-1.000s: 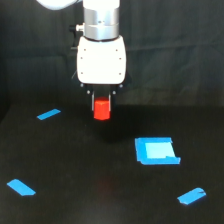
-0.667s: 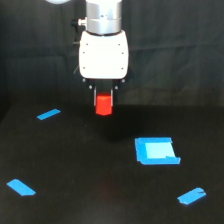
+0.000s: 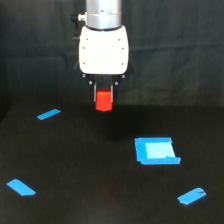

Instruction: Pick up the red object from the table

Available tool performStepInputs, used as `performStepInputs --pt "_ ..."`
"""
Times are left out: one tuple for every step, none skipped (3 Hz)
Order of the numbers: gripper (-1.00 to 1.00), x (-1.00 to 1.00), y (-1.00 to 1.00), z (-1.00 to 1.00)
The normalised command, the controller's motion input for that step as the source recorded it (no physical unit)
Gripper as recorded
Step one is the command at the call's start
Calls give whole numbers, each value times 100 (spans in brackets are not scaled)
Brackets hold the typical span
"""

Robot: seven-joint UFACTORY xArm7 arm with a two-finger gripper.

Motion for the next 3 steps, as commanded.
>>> performStepInputs --pt "-100 8 -7 7" --pt "-100 -4 7 7" --pt "-100 6 3 6"
